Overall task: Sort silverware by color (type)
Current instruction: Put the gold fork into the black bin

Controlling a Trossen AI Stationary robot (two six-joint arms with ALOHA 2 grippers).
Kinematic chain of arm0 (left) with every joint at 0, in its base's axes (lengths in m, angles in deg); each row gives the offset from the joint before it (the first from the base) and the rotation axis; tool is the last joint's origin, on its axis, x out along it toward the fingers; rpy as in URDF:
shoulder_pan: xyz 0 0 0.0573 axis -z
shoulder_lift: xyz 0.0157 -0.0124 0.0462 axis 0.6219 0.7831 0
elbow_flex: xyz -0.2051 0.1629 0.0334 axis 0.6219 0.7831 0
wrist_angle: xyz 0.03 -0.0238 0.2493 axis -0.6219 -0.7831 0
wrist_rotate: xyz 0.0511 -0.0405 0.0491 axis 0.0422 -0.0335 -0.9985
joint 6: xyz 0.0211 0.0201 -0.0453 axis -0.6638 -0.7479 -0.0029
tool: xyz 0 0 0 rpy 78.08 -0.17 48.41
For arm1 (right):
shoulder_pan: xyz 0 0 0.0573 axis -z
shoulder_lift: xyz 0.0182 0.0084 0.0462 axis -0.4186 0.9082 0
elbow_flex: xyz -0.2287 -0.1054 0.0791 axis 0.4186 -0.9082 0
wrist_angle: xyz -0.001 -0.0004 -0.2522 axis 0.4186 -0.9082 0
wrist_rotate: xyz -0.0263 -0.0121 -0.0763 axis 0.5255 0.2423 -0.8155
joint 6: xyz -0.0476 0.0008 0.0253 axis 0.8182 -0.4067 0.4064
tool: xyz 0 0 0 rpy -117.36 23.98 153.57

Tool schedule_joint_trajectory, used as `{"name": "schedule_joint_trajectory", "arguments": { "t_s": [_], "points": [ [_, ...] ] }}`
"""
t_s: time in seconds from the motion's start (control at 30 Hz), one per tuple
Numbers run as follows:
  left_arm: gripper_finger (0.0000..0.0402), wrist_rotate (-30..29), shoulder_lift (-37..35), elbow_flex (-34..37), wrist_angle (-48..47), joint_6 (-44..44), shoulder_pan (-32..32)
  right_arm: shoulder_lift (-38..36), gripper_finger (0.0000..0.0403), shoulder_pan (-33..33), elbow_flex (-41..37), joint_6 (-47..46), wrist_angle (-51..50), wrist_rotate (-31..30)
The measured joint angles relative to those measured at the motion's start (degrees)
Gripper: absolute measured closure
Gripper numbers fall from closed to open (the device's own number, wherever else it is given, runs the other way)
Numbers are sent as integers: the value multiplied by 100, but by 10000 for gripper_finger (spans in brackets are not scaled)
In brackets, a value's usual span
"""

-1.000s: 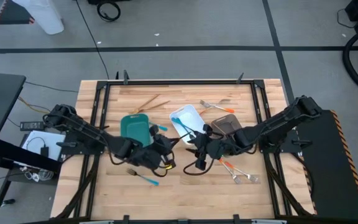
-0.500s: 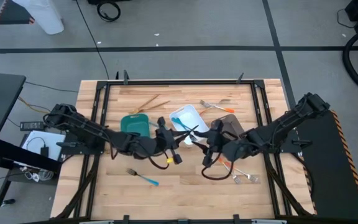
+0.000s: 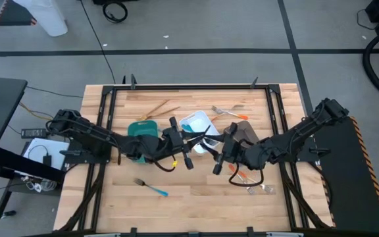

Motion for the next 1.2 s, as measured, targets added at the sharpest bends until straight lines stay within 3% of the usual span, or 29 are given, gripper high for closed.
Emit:
{"name": "schedule_joint_trajectory", "arguments": {
  "t_s": [0.27,0.47,1.0,1.2],
  "points": [
    [377,127,0,0,308,-226,3,2,251,195,0,143,27,-270],
    [377,454,0,0,320,-289,-54,7,270,330,0,309,120,152],
    [376,462,-10,-8,-30,-312,-87,9,377,329,-7,515,151,129],
    [334,296,-6,-4,-237,-260,-75,12,387,329,-9,359,-48,18]
  ]
}}
